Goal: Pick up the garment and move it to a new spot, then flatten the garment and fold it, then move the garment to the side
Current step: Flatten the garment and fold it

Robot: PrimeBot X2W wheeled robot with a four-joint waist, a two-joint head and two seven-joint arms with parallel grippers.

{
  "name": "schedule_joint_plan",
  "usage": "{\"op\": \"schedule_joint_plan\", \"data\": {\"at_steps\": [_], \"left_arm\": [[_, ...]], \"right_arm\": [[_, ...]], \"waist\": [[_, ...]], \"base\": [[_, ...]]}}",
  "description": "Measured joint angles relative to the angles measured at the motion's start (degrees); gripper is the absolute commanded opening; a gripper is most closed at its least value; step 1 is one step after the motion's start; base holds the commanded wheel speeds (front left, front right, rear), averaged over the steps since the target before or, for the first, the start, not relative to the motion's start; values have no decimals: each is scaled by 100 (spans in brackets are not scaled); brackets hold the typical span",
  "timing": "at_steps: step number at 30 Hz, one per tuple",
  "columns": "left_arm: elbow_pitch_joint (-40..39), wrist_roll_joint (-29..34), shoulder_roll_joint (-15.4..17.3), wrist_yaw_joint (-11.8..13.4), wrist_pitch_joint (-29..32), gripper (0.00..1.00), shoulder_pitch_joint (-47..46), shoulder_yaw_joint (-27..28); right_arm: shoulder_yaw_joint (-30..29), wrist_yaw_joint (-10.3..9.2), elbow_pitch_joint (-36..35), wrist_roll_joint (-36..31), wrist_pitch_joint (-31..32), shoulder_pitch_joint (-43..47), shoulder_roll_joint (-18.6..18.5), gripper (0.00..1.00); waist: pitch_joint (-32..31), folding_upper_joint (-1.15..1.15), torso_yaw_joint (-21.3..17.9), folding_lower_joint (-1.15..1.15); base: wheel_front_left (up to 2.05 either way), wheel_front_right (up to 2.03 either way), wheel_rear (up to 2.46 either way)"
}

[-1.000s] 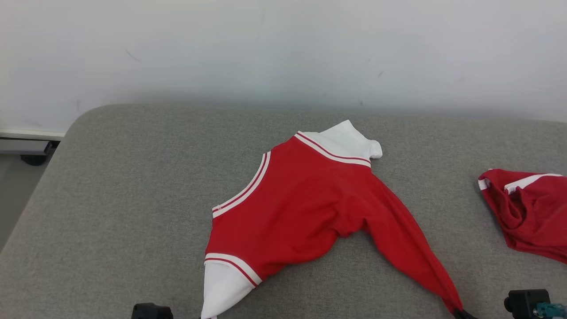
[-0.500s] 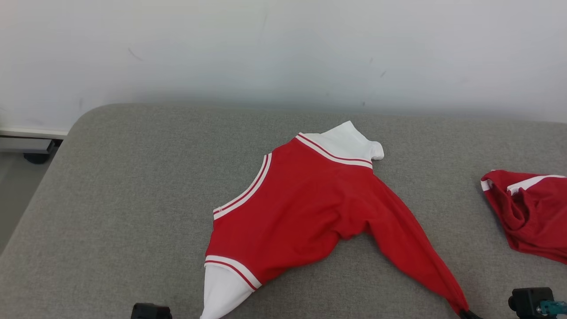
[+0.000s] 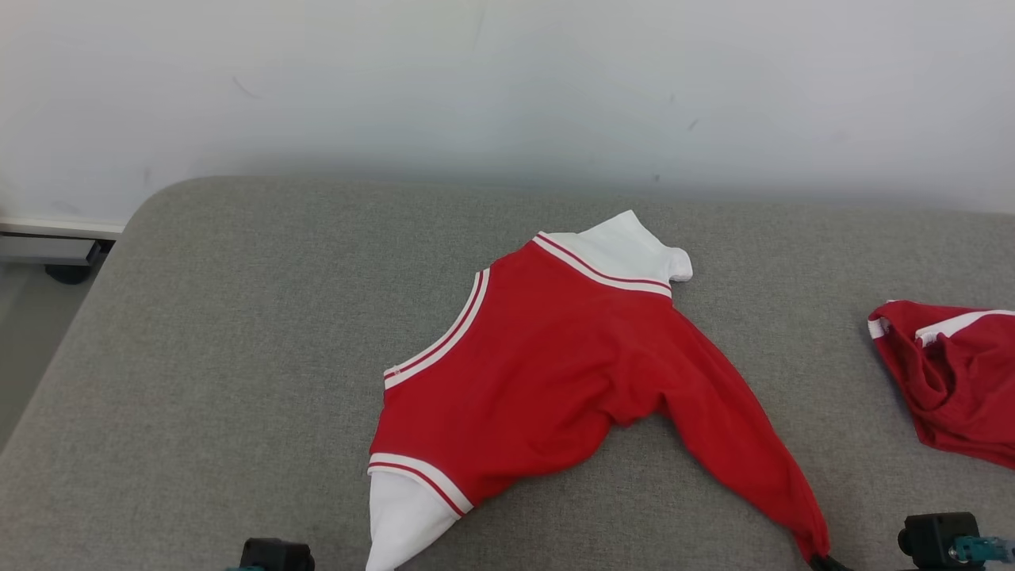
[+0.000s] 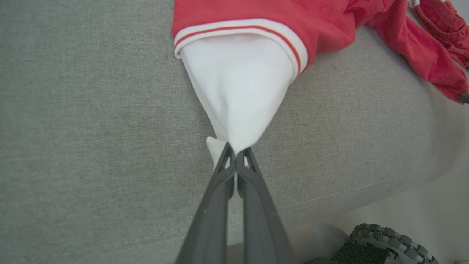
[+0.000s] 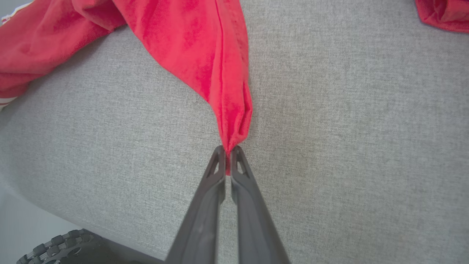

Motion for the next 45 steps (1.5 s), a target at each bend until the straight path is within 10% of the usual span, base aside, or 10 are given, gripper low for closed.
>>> {"op": "schedule_joint_plan", "data": {"at_steps": [2, 4, 6, 7, 8, 26, 45], "left_arm": [[9, 1, -24, 4, -1, 0, -2, 12], [32, 19, -53, 46, -38, 100, -4, 62], [45, 20, -74, 47, -87, 100, -8, 175], [42, 21, -74, 47, -112, 100, -10, 198], [22, 29, -86, 53, -157, 100, -9, 253], [-534, 226, 46, 102, -827, 100, 7, 1176], [-310, 1317, -799, 103, -1516, 100, 239, 2048]], "right_arm": [[1, 0, -7, 1, 0, -3, 2, 0], [1, -12, -7, 1, 5, -6, 2, 0], [-9, -40, -5, 0, 3, -10, 7, 9], [-16, -43, -5, 0, -1, -11, 7, 84], [-51, -43, -8, 3, -8, -17, 14, 100], [-652, -4, -622, 259, -617, -188, 93, 100], [-772, -314, -432, -534, -1806, -215, 622, 100]], "waist": [[10, 0, -1, 0], [19, 0, -3, 0], [24, 0, -5, 0], [25, 0, -5, 0], [26, 0, -6, 0], [44, 0, -47, 0], [-63, 0, -118, 0]], "base": [[0, 0, 0], [0, 0, 0], [0, 0, 0], [0, 0, 0], [0, 0, 0], [0, 0, 0], [0, 0, 0]]}}
